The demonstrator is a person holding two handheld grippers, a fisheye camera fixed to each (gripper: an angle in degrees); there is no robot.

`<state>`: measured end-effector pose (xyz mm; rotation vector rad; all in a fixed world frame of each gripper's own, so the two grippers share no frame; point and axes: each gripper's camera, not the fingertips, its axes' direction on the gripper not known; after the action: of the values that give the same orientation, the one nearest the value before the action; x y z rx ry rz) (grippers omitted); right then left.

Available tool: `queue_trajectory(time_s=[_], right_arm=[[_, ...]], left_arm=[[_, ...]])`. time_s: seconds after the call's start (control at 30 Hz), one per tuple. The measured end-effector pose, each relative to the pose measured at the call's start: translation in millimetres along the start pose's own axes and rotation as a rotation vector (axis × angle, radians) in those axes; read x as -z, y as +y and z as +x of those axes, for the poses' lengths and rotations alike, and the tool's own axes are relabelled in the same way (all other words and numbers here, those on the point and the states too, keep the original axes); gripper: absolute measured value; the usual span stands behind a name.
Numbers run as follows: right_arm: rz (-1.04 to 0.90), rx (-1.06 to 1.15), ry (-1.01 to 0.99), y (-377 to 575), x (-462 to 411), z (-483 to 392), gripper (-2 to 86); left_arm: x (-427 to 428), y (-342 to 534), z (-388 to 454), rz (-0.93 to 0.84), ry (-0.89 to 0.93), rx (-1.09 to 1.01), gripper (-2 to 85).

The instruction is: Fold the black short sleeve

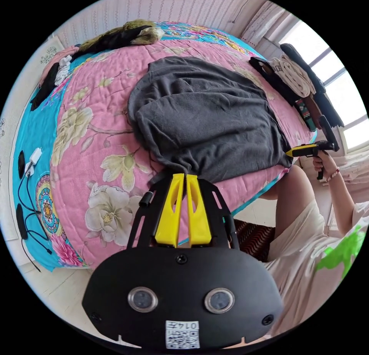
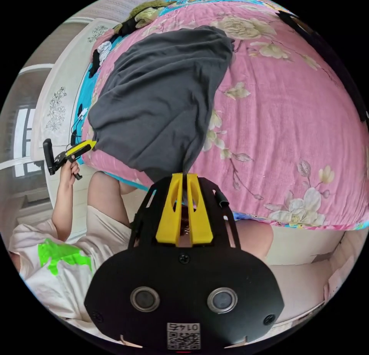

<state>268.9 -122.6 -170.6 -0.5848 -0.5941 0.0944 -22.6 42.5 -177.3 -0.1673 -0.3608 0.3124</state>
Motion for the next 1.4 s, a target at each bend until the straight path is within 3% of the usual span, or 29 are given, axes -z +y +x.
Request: queue_trajectory(time_s=[0.4,0.53,0.67,0.9,1.1,1.23,1.33,1.4], right_arm=[[0.299,0.021,-0.551,35.4,79.6,0.3,0.3],[0.285,0.013,-0.546,29.3,91.0,-6.5,0.4],[0.105,-0.084,-0.457,12.3,63.5,-3.5,0.8],[0.073,-0.143,-0.353,18.5,45.9,-29.2,4.6],[0.045,-0.117,-0.224,25.0,41.4,-70.5,8.6],[-0.055,-0.089,-0.213,17.3,22.9,-99.5,5.7],[-0.066,-0.053,-0.238,16.9,30.2,-121.0,3.5],[-0.006,-0.017,-0.404,16.2,55.8,-135.2,2.4]], left_arm=[[80.4,12.4,-69.1,0.086,0.388,0.119,-0.8],[80.1,-2.4,-95.7,0.024,0.582,0.129,-0.4],[35.3,-7.4,-107.6,-0.184,0.462,0.144,2.5],[33.3,20.7,-100.5,-0.087,0.423,0.141,7.5],[12.8,19.4,-72.9,-0.160,0.284,0.066,10.7],[-14.8,13.0,-62.8,-0.232,0.231,0.053,1.6],[-11.3,10.3,-61.9,-0.249,0.330,0.007,0.0],[6.1,6.1,-69.2,-0.221,0.400,0.005,-0.5]])
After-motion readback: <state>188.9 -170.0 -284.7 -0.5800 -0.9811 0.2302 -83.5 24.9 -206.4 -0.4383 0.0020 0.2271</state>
